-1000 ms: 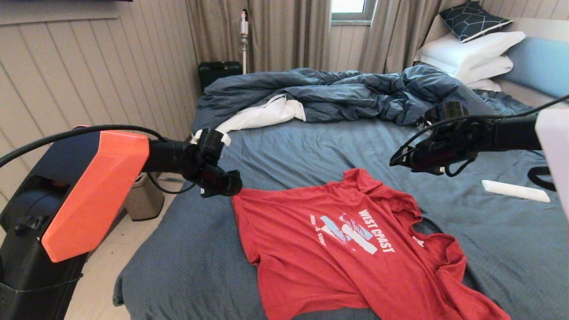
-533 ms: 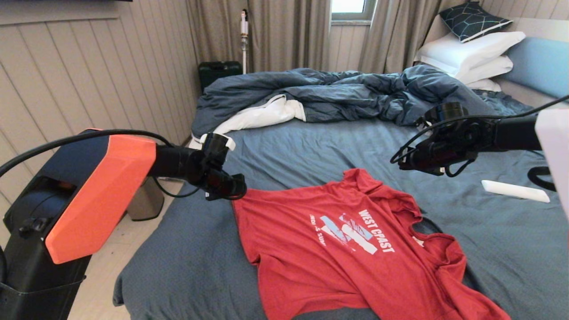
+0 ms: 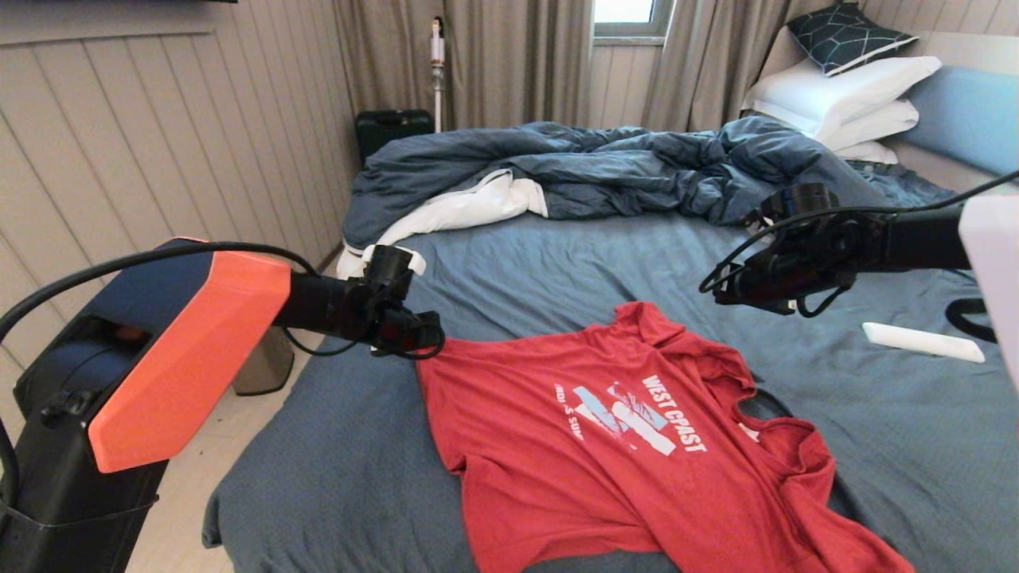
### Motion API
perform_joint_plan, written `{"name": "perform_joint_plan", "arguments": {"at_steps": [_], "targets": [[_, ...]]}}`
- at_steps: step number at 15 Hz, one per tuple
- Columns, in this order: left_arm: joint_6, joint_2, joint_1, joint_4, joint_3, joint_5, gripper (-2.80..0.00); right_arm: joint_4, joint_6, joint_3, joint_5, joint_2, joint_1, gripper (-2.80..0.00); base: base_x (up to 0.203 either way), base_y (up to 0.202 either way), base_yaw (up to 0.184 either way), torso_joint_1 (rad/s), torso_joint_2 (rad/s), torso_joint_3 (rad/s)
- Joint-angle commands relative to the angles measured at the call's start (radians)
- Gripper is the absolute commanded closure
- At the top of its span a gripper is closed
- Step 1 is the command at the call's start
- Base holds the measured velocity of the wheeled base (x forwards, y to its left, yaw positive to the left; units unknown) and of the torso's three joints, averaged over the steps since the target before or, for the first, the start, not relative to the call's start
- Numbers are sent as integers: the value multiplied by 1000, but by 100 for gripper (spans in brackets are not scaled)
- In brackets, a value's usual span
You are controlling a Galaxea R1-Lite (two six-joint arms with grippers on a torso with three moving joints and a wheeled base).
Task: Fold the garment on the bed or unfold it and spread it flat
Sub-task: Unford the red T-shirt
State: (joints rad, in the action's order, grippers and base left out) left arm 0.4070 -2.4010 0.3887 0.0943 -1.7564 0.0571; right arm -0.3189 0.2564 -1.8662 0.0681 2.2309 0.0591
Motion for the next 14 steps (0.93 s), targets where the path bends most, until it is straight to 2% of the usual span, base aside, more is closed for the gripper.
{"name": "perform_joint_plan", "arguments": {"at_steps": [1, 8, 9, 12, 13, 14], "targets": [[0, -33, 1, -8, 1, 14, -280, -2, 1, 1, 1, 0, -1, 0, 0, 0, 0, 0, 0, 0], [-1, -64, 2, -41, 11, 21, -280, -2, 1, -2, 1, 12, -2, 0, 0, 0, 0, 0, 0, 0], [-1, -64, 5, -41, 15, 21, 0, -2, 1, -5, 1, 12, -1, 0, 0, 0, 0, 0, 0, 0], [0, -65, 20, -52, 30, 22, 0, -2, 1, 0, 2, 8, -1, 0, 0, 0, 0, 0, 0, 0], [0, -61, 38, -72, 58, 39, 0, -2, 1, 1, 1, 7, -1, 0, 0, 0, 0, 0, 0, 0], [-5, -60, 57, -123, 87, 89, 0, -2, 1, -1, 1, 7, -1, 0, 0, 0, 0, 0, 0, 0]]}}
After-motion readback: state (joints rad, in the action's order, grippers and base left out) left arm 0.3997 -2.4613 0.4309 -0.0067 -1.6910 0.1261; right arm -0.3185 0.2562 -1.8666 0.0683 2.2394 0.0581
